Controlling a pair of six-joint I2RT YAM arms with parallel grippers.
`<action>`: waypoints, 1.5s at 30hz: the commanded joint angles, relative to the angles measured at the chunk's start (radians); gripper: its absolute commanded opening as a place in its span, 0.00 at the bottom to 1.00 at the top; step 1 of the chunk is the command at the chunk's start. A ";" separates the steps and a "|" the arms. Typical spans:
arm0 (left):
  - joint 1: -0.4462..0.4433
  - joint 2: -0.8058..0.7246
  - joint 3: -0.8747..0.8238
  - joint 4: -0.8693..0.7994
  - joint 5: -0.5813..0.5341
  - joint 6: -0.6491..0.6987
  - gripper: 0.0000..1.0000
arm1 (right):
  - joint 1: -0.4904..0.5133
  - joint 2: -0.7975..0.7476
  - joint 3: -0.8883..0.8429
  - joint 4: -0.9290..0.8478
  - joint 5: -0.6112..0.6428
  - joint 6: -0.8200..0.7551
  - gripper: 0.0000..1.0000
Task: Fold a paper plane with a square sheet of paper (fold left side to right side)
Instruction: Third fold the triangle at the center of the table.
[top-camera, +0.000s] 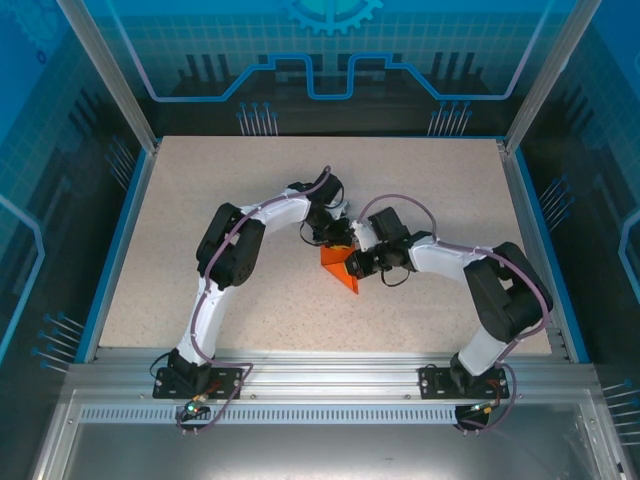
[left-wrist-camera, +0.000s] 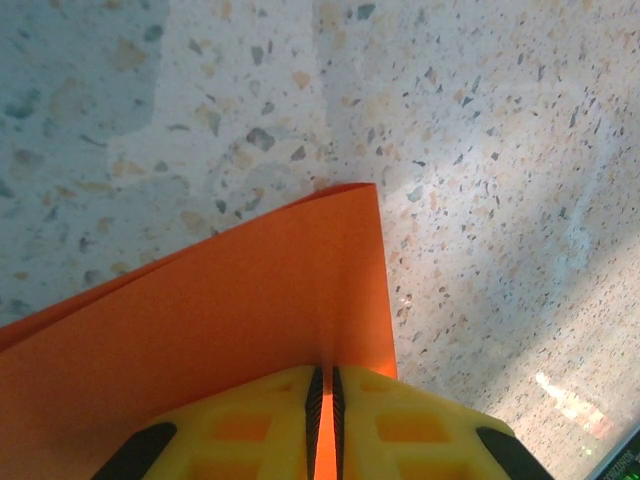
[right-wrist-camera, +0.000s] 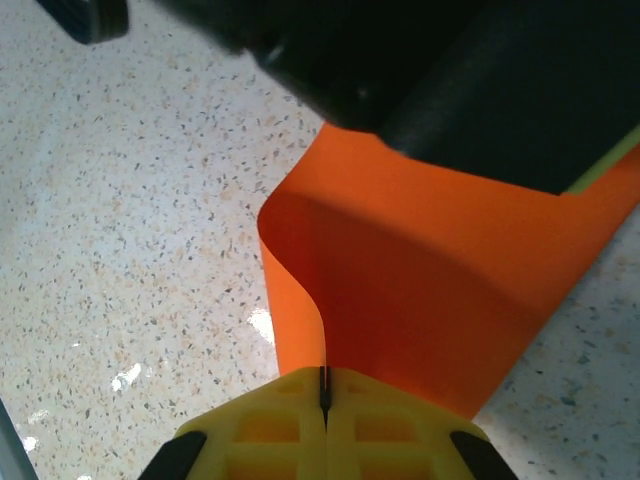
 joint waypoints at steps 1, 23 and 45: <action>-0.016 0.032 0.004 -0.058 -0.035 0.018 0.17 | -0.021 0.027 0.032 -0.030 -0.017 0.024 0.00; -0.022 0.034 0.002 -0.056 -0.037 0.015 0.16 | -0.056 0.104 0.075 -0.080 -0.003 0.073 0.00; -0.025 0.035 0.002 -0.061 -0.041 0.014 0.16 | -0.063 0.126 0.070 -0.070 0.017 0.091 0.00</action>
